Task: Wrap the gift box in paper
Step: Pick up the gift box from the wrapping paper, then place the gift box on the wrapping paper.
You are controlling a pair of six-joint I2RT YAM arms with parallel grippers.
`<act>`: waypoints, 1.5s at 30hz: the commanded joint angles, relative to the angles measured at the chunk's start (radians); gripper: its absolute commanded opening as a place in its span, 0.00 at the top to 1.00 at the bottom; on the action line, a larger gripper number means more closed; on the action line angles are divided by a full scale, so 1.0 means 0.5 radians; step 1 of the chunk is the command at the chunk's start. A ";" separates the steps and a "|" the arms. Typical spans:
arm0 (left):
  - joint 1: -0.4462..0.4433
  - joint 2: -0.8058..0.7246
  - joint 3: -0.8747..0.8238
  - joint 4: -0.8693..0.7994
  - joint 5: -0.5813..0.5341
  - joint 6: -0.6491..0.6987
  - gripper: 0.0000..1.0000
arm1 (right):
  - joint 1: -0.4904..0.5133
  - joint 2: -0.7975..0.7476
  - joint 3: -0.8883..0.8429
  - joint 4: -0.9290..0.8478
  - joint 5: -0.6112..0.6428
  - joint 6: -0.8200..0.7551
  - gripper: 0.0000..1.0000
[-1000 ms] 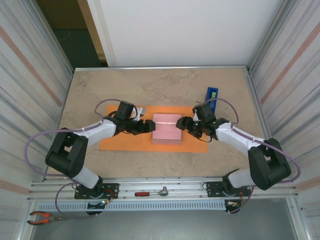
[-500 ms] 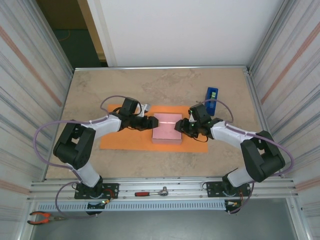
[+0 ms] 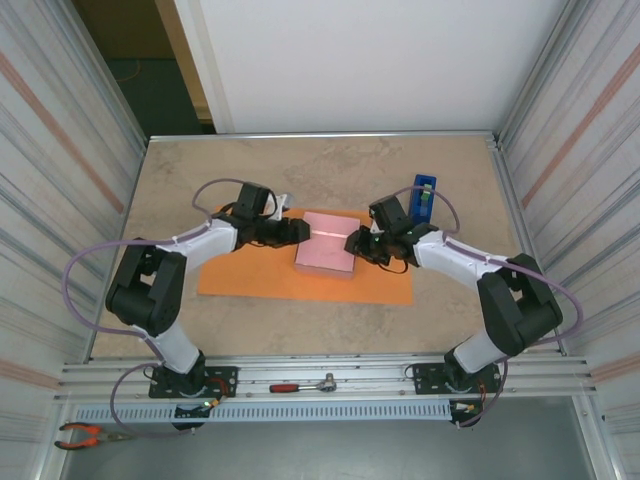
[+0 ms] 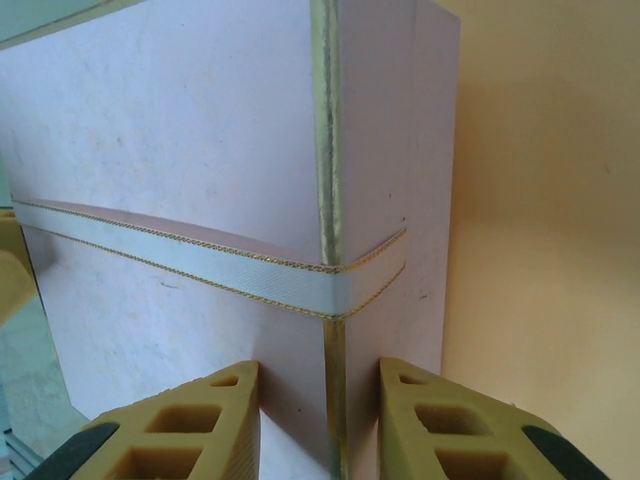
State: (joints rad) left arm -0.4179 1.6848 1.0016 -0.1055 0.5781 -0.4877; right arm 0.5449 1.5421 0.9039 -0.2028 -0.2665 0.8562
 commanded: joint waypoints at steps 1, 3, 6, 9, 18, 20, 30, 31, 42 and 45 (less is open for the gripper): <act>-0.012 -0.078 0.062 0.016 0.227 0.056 0.48 | 0.068 0.102 0.116 0.195 -0.108 0.048 0.74; 0.020 -0.090 0.062 -0.008 0.233 0.071 0.48 | 0.078 0.152 0.151 0.221 -0.114 0.066 0.74; 0.049 -0.124 0.050 -0.042 0.225 0.096 0.48 | 0.101 0.210 0.207 0.234 -0.124 0.076 0.75; 0.064 -0.154 0.019 -0.047 0.222 0.100 0.48 | 0.121 0.245 0.236 0.241 -0.120 0.085 0.76; 0.112 -0.221 -0.100 -0.018 0.191 0.095 0.48 | 0.166 0.276 0.268 0.295 -0.122 0.119 0.75; 0.118 -0.250 -0.113 -0.019 0.174 0.093 0.48 | 0.180 0.277 0.290 0.293 -0.121 0.119 0.75; 0.189 -0.306 -0.158 -0.051 0.151 0.116 0.48 | 0.220 0.316 0.355 0.283 -0.117 0.114 0.75; 0.201 -0.305 -0.173 -0.052 0.148 0.122 0.48 | 0.218 0.328 0.345 0.297 -0.124 0.120 0.75; 0.292 -0.349 -0.338 -0.062 -0.019 0.123 0.38 | 0.143 0.269 0.205 0.365 -0.151 0.134 0.35; 0.348 -0.377 -0.376 -0.043 -0.085 0.086 0.32 | 0.076 0.144 0.108 0.338 -0.139 0.127 0.31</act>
State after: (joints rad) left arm -0.2676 1.5471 0.8303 -0.1440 0.5533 -0.4427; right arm 0.6128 1.6875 0.9939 -0.0406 -0.3199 0.9146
